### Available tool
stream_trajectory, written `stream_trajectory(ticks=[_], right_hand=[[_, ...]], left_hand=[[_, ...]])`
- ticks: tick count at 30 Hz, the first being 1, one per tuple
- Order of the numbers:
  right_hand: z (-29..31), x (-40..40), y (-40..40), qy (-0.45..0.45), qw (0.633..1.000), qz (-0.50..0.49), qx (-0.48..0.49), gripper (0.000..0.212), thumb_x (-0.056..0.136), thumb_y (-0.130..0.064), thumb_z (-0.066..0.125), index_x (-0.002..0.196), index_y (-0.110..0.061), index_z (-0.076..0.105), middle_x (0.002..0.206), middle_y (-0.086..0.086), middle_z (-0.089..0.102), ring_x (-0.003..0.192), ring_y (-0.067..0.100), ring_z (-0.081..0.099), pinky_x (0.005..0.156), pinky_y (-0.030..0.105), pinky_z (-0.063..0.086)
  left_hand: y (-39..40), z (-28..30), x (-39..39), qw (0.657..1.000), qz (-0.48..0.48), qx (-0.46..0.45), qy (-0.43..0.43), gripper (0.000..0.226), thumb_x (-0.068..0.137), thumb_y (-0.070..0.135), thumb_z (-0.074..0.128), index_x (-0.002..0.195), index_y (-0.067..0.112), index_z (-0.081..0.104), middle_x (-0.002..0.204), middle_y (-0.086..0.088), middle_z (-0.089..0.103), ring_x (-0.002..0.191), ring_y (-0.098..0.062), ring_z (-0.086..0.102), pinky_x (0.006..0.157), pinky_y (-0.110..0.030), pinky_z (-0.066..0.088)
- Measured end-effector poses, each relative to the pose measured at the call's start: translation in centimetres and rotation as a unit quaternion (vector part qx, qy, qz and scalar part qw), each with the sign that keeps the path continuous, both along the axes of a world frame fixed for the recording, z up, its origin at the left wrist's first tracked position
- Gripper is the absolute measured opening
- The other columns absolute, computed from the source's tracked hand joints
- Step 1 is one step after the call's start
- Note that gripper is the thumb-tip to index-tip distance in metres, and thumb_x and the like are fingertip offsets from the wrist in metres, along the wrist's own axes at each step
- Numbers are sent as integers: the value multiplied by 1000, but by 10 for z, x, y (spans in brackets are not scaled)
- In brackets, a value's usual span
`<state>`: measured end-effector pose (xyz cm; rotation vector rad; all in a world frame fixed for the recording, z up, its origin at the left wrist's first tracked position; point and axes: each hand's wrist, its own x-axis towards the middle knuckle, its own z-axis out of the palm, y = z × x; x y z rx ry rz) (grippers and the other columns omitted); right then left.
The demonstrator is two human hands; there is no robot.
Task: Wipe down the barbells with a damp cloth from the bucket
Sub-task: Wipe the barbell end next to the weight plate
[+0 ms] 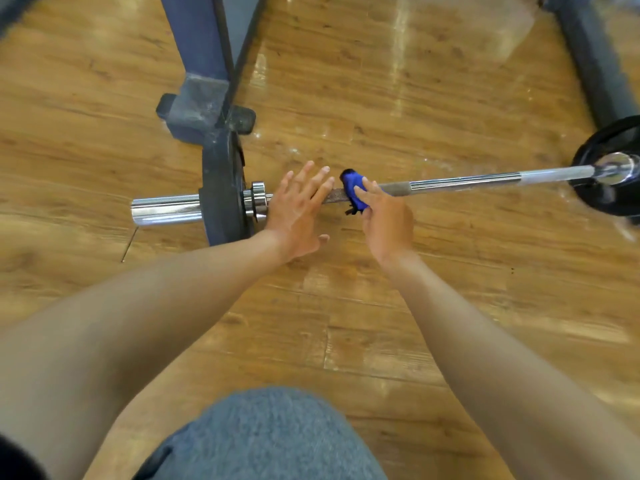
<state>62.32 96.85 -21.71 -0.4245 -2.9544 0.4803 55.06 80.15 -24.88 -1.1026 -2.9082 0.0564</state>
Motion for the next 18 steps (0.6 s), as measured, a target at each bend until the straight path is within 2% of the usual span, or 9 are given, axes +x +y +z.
stream_trajectory(ticks=[2, 5, 9, 11, 14, 16, 18], right_hand=[[1, 4, 7, 12, 997, -70, -5, 53, 93, 6, 50, 136, -21, 65, 151, -3, 51, 133, 23, 55, 100, 38, 49], [0, 13, 4, 11, 998, -60, 18, 53, 94, 5, 51, 138, -22, 62, 152, -2, 51, 135, 23, 53, 98, 38, 49], [-5, 36, -1, 34, 992, -125, -1, 52, 92, 7, 54, 137, -18, 63, 153, -1, 49, 137, 23, 52, 97, 42, 50], [-10, 45, -17, 42, 995, -94, 18, 53, 90, 10, 56, 136, -16, 64, 153, 2, 50, 137, 24, 52, 95, 42, 50], [-16, 54, -29, 42, 998, 6, 44, 57, 87, 12, 58, 137, -14, 63, 151, 3, 51, 139, 23, 49, 93, 41, 53], [-14, 61, -13, 51, 997, -44, 39, 56, 87, 11, 57, 137, -15, 63, 151, 2, 52, 139, 22, 50, 93, 41, 53], [-11, 68, -1, 40, 986, -162, 5, 54, 90, 8, 53, 138, -17, 62, 155, -2, 47, 143, 19, 44, 97, 40, 49]], left_hand=[[-3, -4, 8, 1000, -8, -3, 13, 114, 79, 77, 59, 162, 20, 8, 171, 0, 2, 158, -26, -6, 127, -49, 7], [-9, -7, 20, 999, -23, 4, 25, 114, 79, 76, 60, 162, 19, 9, 171, -1, 4, 158, -27, -4, 127, -49, 9], [-16, -9, 34, 998, -42, 24, 34, 115, 78, 72, 65, 163, 18, 10, 171, 0, 6, 158, -26, -2, 127, -48, 10], [-19, -12, 41, 998, -50, 22, 38, 117, 78, 71, 65, 163, 18, 6, 172, 0, 3, 158, -26, -4, 127, -48, 8], [-25, -13, 51, 997, -63, 22, 40, 117, 79, 69, 65, 164, 16, 3, 172, -1, 0, 158, -26, -6, 127, -48, 6], [-28, -12, 57, 996, -74, 24, 39, 118, 79, 68, 65, 164, 16, 2, 172, -1, 1, 158, -26, -6, 127, -48, 6], [-32, -13, 64, 995, -86, 28, 34, 117, 80, 66, 65, 164, 16, 1, 172, -1, 1, 158, -26, -6, 127, -48, 6]])
